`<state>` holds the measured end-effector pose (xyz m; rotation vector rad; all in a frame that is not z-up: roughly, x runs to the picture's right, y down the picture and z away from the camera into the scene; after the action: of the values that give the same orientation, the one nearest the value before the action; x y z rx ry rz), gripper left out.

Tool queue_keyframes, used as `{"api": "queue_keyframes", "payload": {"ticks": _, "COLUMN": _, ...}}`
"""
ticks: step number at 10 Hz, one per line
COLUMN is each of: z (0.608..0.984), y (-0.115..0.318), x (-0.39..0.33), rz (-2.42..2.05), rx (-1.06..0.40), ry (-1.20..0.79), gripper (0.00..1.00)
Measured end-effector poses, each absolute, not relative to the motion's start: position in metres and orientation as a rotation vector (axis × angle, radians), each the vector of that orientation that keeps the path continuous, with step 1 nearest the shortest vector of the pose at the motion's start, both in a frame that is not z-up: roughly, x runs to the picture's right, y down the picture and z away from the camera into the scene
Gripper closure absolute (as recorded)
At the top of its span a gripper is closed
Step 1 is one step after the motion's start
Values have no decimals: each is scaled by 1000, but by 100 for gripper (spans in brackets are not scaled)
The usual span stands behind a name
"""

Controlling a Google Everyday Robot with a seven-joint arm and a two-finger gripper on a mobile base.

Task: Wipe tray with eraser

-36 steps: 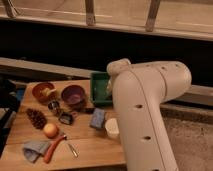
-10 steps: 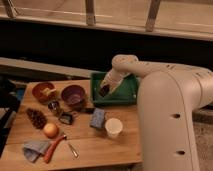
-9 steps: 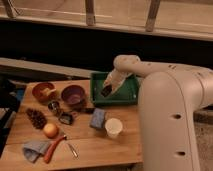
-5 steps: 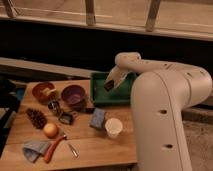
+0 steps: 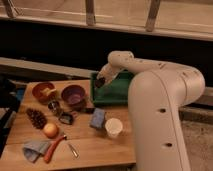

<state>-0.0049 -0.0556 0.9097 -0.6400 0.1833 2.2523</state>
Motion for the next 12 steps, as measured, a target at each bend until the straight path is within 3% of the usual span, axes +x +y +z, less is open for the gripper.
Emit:
{"api": "queue_keyframes", "payload": {"ticks": 5, "z": 879, "y": -5, "x": 8, "rz": 2233, "rx": -639, "ry": 273, "gripper": 100}}
{"api": "queue_keyframes", "payload": {"ticks": 12, "z": 941, "y": -64, "x": 12, "rz": 2246, "rx": -584, "ry": 264, "gripper": 100}}
